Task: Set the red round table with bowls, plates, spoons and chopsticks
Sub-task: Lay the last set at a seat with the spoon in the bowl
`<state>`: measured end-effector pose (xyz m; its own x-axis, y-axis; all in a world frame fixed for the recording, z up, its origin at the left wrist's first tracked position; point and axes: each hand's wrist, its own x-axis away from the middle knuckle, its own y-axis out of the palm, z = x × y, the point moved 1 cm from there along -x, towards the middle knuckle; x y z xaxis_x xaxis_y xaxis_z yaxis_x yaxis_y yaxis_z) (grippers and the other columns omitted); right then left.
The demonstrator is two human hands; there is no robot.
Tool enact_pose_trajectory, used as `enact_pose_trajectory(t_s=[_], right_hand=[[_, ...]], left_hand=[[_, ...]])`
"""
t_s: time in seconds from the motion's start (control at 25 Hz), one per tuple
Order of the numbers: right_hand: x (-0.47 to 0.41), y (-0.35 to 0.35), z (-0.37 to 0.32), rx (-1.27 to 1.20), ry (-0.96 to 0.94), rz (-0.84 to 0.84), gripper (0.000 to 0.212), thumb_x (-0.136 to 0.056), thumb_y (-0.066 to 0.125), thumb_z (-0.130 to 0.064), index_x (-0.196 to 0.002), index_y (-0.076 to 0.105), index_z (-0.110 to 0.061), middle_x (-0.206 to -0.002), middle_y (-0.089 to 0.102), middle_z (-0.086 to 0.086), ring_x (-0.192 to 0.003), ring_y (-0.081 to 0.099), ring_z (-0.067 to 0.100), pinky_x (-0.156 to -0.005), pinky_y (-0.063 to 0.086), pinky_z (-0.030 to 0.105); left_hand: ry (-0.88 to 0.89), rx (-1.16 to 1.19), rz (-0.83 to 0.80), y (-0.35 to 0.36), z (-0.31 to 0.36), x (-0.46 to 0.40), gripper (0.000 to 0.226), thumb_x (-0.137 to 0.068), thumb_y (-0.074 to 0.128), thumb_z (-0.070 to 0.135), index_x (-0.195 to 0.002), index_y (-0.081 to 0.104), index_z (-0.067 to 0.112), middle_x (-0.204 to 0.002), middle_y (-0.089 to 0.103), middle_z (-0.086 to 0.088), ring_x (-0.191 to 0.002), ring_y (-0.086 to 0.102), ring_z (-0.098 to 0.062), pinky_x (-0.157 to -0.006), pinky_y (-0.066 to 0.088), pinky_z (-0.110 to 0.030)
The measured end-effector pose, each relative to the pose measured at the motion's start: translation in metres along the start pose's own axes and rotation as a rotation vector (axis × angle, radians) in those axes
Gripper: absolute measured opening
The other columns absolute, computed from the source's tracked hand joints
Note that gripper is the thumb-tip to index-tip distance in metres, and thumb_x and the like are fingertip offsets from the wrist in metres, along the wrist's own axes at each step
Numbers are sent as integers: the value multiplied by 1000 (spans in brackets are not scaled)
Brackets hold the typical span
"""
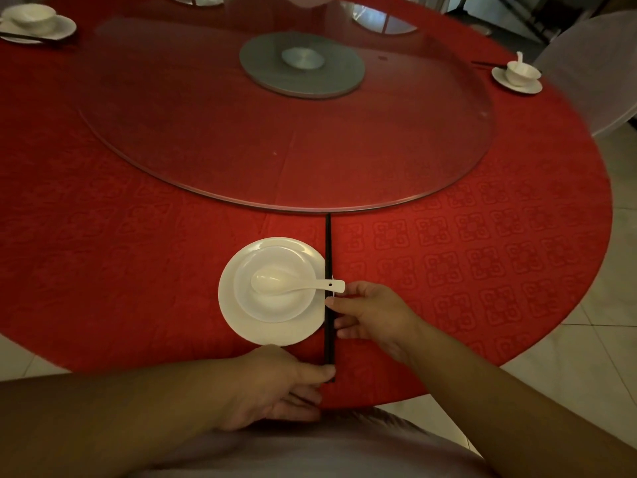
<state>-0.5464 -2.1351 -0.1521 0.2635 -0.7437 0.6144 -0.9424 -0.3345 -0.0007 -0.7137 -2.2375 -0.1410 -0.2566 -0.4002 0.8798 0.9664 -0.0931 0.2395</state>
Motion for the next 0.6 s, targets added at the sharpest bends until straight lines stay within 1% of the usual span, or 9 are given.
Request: enact_pose_trajectory(t_s=[0.12,0.2,0.24,0.32,0.4,0.44,0.48,0.52,0.6], right_hand=[[0,-3,-3,3,5,1,30,-89,75,-22,-114,68,-8,-103,74,13,-73,73,19,-63,61,30],[0,-4,-6,-8,7,9,28,-89,75,-23,-112,69,-8,-101,74,13,-75,73,20,-64,62,31],[-1,-5,-7,-16,8,14,27,-89,75,-23,-111,70,-7,-100,75,13,-75,73,20,-64,62,31],[-2,-6,-9,-36,12,18,25,-89,74,-22,-108,71,-6,-97,76,11,-74,72,20,-63,62,30],[-3,-7,-11,-48,16,18,23,-89,75,-21,-106,73,-6,-95,77,11,-76,73,20,-64,62,30],[-3,-7,-11,-49,16,18,23,-88,75,-21,-105,74,-6,-96,78,11,-77,73,21,-65,62,31],[-3,-6,-12,-50,13,18,23,-87,76,-21,-104,75,-6,-97,78,12,-78,73,22,-66,62,31],[-3,-5,-12,-53,9,16,23,-86,77,-20,-104,75,-6,-98,77,13,-79,73,23,-66,62,32],[-4,-3,-13,-51,2,16,24,-86,78,-20,-105,75,-6,-101,77,13,-82,74,24,-66,62,32]], left_hand=[[-61,-188,56,-43,-6,19,35,-74,88,11,-102,73,-4,-96,75,-25,-88,76,-31,-71,63,-32],[-45,-266,165,-77,-2,31,18,-78,83,2,-94,78,-5,-93,76,-24,-88,76,-34,-72,65,-35],[-21,-302,244,-94,4,37,13,-81,80,2,-92,78,-3,-93,77,-22,-85,77,-33,-71,65,-35],[75,-333,454,-121,21,40,12,-87,76,8,-96,75,0,-95,76,-20,-77,77,-29,-59,63,-32],[234,-213,611,-139,41,39,14,-94,69,13,-100,69,1,-102,72,-22,-74,74,-31,-51,61,-32],[312,-116,631,-141,50,38,14,-96,66,16,-102,67,3,-107,69,-22,-76,72,-30,-53,62,-34],[378,-40,613,-141,56,35,13,-98,64,18,-104,66,6,-110,68,-20,-81,71,-29,-59,63,-35],[424,-5,570,-140,61,32,14,-98,64,19,-108,67,9,-112,69,-17,-88,72,-28,-65,63,-36],[464,-39,471,-134,65,25,24,-97,66,20,-119,66,12,-113,74,-11,-98,74,-25,-74,63,-37]])
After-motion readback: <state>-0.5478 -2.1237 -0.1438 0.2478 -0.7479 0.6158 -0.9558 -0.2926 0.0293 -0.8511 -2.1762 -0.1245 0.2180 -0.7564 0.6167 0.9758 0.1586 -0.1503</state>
